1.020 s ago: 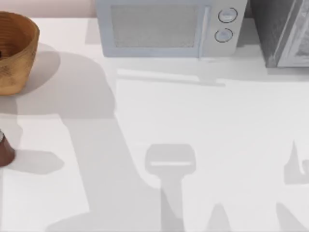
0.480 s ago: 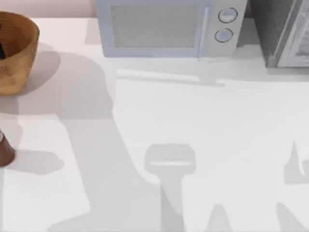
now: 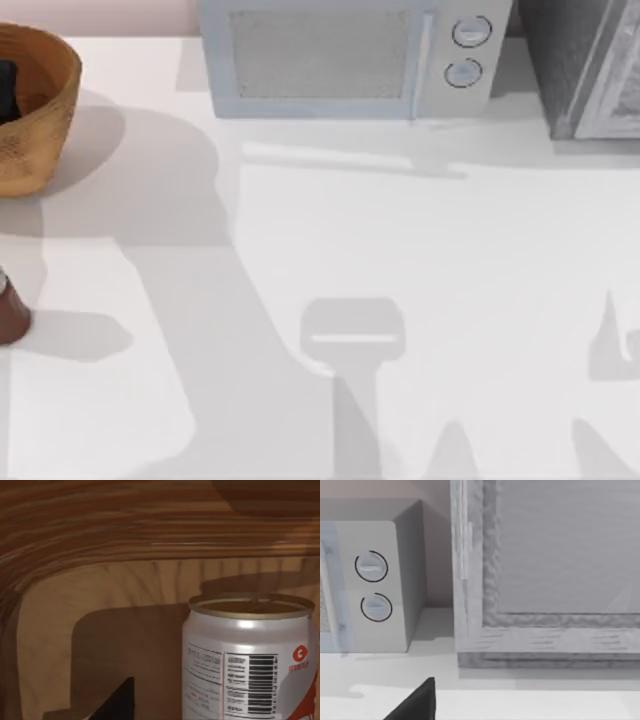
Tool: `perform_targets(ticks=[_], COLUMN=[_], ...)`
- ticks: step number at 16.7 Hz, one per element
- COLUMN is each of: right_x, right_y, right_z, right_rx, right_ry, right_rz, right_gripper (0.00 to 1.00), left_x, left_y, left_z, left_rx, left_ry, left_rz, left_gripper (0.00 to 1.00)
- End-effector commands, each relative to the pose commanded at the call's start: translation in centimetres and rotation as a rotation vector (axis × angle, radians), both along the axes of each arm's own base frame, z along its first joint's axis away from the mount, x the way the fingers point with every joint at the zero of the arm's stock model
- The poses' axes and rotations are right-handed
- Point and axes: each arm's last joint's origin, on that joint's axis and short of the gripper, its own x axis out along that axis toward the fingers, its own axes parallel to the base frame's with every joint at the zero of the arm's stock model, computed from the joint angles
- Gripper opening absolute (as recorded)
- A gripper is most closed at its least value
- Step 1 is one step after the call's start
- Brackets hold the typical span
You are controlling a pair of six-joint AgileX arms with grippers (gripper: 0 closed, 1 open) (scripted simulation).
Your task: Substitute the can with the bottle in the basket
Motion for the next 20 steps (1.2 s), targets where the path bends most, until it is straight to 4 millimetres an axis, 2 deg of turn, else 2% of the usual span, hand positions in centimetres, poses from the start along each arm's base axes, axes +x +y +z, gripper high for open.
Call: perform_targets(ticks=[1, 14, 20], right_x=[0.00, 0.00, 0.00], right_y=[0.00, 0.00, 0.00], right_z=[0.00, 0.00, 0.00], right_rx=[0.000, 0.000, 0.000], right_ry=[0.000, 0.000, 0.000], right_rz=[0.000, 0.000, 0.000], right_gripper=[1.00, 1.00, 1.00], left_x=[0.00, 0.00, 0.00], left_y=[0.00, 0.00, 0.00], left_z=[0.00, 0.00, 0.00], left_rx=[0.000, 0.000, 0.000], left_ry=[0.000, 0.000, 0.000], left_rz=[0.000, 0.000, 0.000], left_gripper=[1.00, 0.02, 0.00])
